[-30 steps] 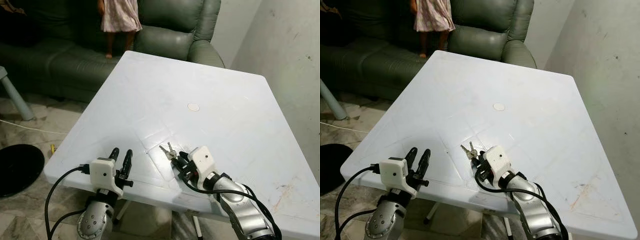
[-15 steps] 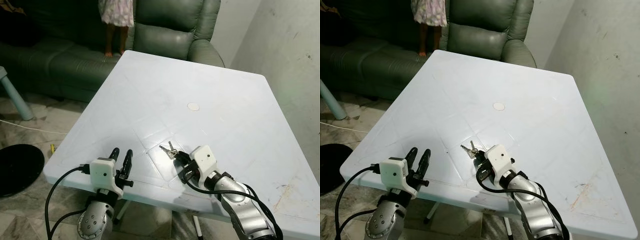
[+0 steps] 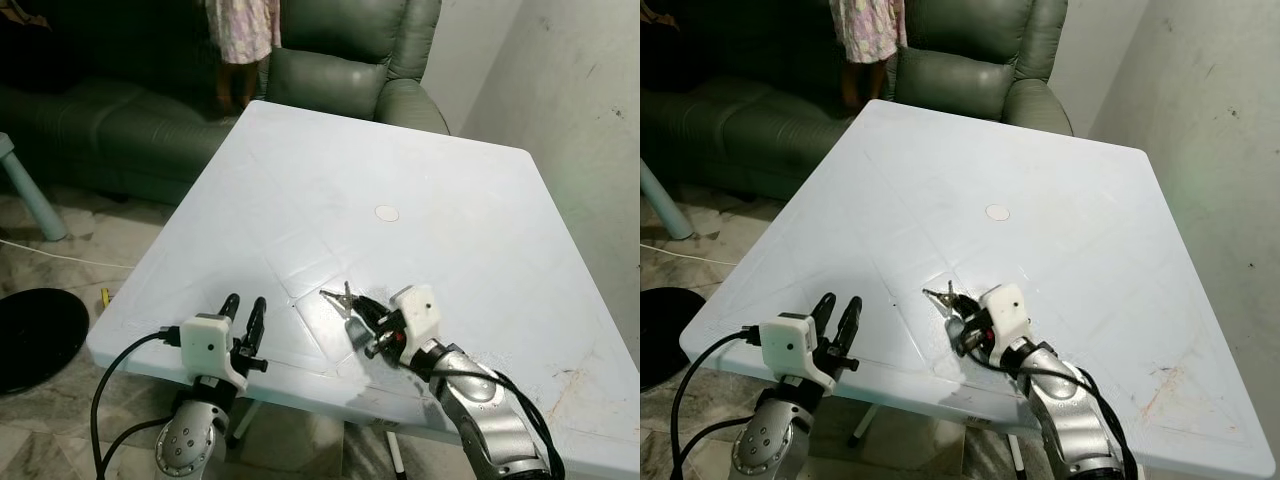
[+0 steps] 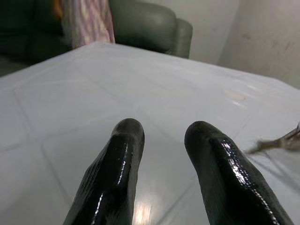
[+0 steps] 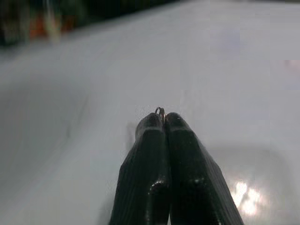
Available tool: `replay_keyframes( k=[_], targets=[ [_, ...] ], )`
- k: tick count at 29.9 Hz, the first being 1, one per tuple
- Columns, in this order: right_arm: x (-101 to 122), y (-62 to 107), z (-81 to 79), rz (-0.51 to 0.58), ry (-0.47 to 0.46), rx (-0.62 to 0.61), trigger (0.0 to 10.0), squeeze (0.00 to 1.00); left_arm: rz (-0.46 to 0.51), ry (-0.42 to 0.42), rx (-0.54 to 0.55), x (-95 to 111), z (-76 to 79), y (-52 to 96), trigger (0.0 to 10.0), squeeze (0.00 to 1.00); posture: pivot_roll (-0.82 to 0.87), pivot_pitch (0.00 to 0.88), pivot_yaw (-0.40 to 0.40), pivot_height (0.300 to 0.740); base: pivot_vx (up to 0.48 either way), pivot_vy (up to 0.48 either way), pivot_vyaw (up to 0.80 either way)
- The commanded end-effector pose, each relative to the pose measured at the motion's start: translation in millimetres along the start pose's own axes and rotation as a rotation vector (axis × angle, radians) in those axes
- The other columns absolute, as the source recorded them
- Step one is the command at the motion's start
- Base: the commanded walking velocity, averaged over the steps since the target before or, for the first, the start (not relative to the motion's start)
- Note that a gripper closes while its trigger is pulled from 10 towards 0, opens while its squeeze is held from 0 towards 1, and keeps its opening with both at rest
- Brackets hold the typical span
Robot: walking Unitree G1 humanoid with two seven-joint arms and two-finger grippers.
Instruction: Hang keys on a hook
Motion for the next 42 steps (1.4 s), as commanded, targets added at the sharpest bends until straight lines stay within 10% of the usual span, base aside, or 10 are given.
replay_keyframes(
  k=[1, 7, 8, 22, 42],
  targets=[
    [18.7, 0.3, 5.0, 0.073, -0.047, -0.004, 0.0, 0.0, 0.006, 0.008, 0.0, 3.6, 1.7, -3.8, 10.0, 0.0, 0.14, 0.024, -0.12, 0.736, 0.0, 0.0, 0.0],
    [53.0, 5.2, 13.7, 0.271, -0.003, -0.087, 0.0, 0.0, 0.051, 0.019, 0.01, 16.9, -6.5, -16.7, 10.0, 0.0, 0.14, 0.0, -0.106, 0.736, 0.0, 0.0, 0.0],
    [54.5, 6.2, 16.6, 0.276, 0.003, -0.113, 10.0, 0.0, 0.055, 0.023, 0.014, 18.3, -8.0, -18.0, 10.0, 0.0, 0.13, 0.0, -0.104, 0.736, 0.0, 0.0, 0.0],
    [43.9, 43.3, 49.5, 0.253, 0.092, -0.438, 10.0, 0.0, 0.063, -0.025, 0.048, 28.6, -30.9, -41.4, 10.0, 0.0, 0.12, 0.0, -0.084, 0.736, 0.0, 0.0, 0.0],
    [39.9, 21.2, 40.5, 0.196, 0.143, -0.458, 10.0, 0.0, 0.013, 0.038, 0.049, 33.0, -39.6, -74.5, 10.0, 0.0, 0.1, 0.0, -0.049, 0.736, 0.0, 0.0, -0.63]
  ],
)
Point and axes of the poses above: a point about 5 cm out from each wrist's last joint towards the gripper, its own y axis pointing back from the gripper into the wrist, its own x axis along the axis of the wrist's last joint, z = x × y, the point moved 3 cm from there along -y, pointing out of the wrist towards the gripper, and after that the axes turned 4 degrees about -y, right-handed, at the moved point
